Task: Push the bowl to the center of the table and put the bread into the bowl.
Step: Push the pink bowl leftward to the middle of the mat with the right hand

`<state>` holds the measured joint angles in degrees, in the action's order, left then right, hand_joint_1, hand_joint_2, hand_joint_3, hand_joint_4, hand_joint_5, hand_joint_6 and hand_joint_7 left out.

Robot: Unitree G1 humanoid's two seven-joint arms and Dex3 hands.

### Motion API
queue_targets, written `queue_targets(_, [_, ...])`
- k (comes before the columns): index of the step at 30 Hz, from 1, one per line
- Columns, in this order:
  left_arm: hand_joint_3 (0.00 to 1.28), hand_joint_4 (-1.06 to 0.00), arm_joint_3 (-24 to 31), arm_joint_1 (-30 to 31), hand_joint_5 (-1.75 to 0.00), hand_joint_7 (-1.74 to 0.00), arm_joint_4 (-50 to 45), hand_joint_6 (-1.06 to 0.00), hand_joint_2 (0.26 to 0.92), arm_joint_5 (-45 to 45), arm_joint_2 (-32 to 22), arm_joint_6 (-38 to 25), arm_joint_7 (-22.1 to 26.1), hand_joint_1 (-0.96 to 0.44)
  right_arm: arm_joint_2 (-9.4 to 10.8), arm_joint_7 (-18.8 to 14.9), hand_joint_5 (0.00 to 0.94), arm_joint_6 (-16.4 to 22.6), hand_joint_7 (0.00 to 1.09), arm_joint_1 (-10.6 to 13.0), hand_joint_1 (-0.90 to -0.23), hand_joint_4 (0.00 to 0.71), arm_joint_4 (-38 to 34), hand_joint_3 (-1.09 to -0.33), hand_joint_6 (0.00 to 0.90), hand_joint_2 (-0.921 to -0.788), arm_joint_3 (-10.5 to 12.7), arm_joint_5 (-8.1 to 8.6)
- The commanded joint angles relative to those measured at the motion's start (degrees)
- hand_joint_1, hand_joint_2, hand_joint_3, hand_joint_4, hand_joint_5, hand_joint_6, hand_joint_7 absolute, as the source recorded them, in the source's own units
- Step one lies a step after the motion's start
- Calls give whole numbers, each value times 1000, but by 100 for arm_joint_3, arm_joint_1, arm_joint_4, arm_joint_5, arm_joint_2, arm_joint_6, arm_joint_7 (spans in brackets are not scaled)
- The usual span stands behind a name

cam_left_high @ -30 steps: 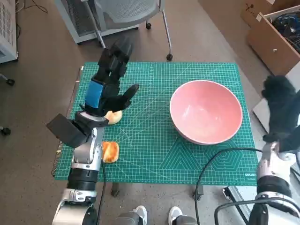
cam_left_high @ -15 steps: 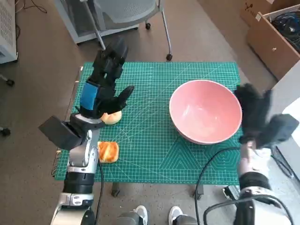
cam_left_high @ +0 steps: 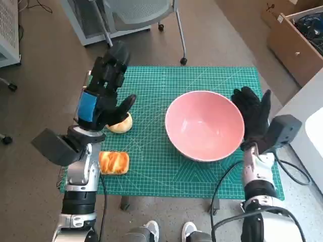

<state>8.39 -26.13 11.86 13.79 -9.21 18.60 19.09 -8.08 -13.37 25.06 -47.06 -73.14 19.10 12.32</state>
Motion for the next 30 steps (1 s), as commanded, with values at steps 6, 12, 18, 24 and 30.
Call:
queue_targets(6, [331,-17,96,183,-153,-473,-114,1,854,-95,-138,107,-90,-450,251,34,16,-128,269,-178,-596,153,-81,-809,136,-921,-108,-193])
queue_targets(12, [233,-23,110,250,-123,-451,-127,1,902,-109,-175,147,-124,-460,354,0,13,-139,274,-277,-593,155,-75,-809,133,-921,-173,-248])
queue_targets(18, [195,-27,120,305,-105,-438,-153,1,919,-84,-191,145,-135,-466,442,13,10,-195,281,-366,-579,155,-67,-822,121,-921,-207,-281])
queue_targets(24, [188,-28,127,358,-99,-432,-262,1,921,-37,-194,78,-142,-460,514,60,8,-287,297,-448,-557,156,-87,-835,120,-921,-240,-322])
queue_targets(30, [185,-29,124,384,-94,-431,-317,1,921,-28,-192,40,-153,-457,561,69,5,-348,309,-500,-548,155,-90,-843,113,-921,-255,-376])
